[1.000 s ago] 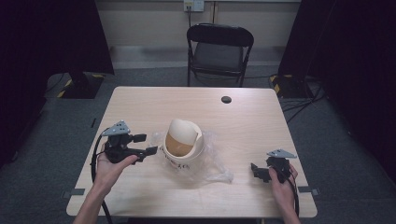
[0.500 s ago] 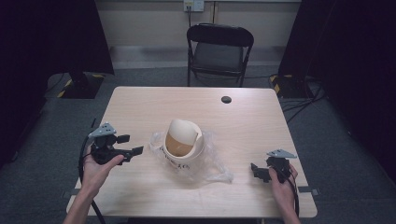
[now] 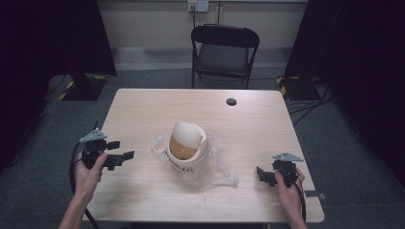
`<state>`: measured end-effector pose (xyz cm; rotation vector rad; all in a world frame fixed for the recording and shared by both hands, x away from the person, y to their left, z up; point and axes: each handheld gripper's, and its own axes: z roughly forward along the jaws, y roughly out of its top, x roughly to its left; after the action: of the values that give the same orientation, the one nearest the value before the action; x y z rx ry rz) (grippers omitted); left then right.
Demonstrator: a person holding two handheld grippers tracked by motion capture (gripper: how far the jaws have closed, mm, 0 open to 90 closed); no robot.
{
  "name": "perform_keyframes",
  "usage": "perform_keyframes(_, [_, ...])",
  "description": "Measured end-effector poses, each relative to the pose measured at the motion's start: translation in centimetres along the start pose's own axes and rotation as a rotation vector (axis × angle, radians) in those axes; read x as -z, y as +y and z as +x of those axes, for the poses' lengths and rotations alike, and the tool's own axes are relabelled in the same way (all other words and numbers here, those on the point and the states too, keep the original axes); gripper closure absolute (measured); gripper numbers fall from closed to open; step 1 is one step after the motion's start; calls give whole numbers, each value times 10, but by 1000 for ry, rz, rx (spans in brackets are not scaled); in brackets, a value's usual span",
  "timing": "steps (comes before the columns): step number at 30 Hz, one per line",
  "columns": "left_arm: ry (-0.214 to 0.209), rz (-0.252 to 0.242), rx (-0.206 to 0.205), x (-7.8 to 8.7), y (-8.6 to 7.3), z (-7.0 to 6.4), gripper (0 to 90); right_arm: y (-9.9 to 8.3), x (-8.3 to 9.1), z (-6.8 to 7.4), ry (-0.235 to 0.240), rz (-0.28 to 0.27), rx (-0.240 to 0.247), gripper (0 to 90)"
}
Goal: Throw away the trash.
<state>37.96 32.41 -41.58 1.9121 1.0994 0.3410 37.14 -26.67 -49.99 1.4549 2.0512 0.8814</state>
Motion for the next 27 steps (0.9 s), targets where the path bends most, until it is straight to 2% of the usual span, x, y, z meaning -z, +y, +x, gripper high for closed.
perform_keyframes(5, [39,28,18,-2,-11,10,169,0,0,0,0,0,0,102])
perform_keyframes(11, [120,64,49,-6,-27,25,168,0,0,0,-1,0,0,102])
perform_keyframes(20, [156,116,85,-14,-52,38,169,0,0,0,0,0,0,102])
perform_keyframes(22, [175,137,75,-17,-58,40,169,0,0,0,0,0,0,102])
perform_keyframes(25, [187,151,88,-21,-65,41,169,0,0,0,0,0,0,102])
perform_keyframes(27, [209,169,78,-23,-68,39,171,0,0,0,0,0,0,102])
